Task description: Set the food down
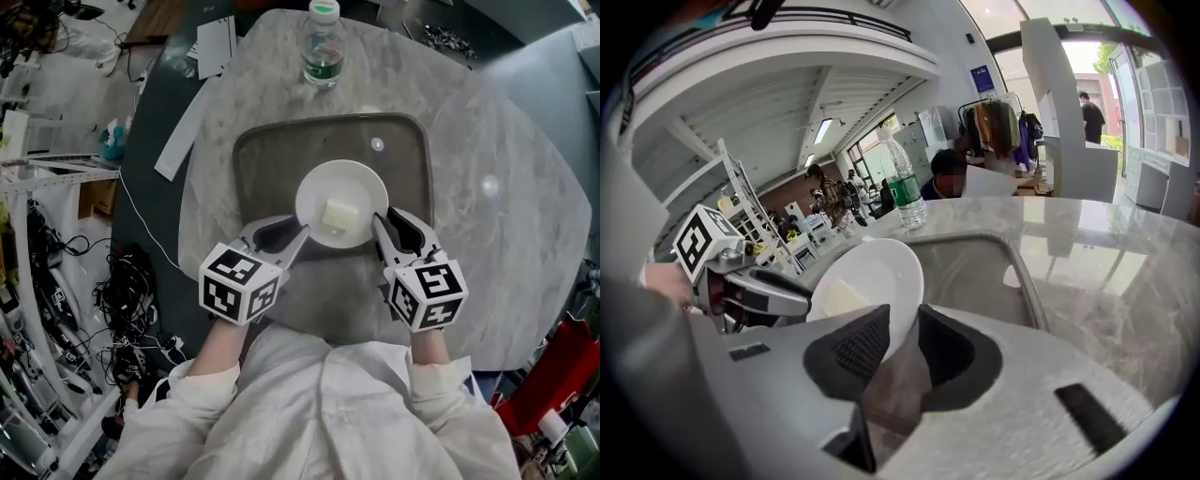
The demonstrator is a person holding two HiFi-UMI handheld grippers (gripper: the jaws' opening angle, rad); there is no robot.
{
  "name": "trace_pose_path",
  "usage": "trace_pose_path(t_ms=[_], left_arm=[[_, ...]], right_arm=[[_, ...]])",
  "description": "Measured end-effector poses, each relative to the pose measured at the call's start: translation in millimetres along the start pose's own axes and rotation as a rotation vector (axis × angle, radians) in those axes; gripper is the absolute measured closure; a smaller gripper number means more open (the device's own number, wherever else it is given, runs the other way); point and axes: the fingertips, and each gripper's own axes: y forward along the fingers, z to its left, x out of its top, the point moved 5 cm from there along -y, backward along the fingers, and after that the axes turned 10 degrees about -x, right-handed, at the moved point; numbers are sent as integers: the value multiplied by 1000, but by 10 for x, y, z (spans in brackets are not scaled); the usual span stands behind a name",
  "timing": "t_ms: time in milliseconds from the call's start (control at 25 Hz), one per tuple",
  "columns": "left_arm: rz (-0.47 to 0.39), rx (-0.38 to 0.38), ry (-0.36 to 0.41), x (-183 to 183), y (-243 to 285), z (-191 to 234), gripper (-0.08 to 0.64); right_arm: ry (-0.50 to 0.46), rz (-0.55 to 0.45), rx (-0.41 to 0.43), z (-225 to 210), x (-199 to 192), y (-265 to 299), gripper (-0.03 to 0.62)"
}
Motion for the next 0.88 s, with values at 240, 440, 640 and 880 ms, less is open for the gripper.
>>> trace_pose_path(t_ms=[240,440,640,880], left_arm=[[7,-15,-2,108,73,158,472],[15,-26,-13,122,154,236,472],[16,-36,-42,92,166,291,472],[27,-10,-58,65,199,343,472]], right_arm=[[16,21,-13,-46,11,188,526],[27,35,-24,-97,-18,303,526],[32,33,-22,-82,-13,345,525],[28,39,-10,-39,-27,394,494]])
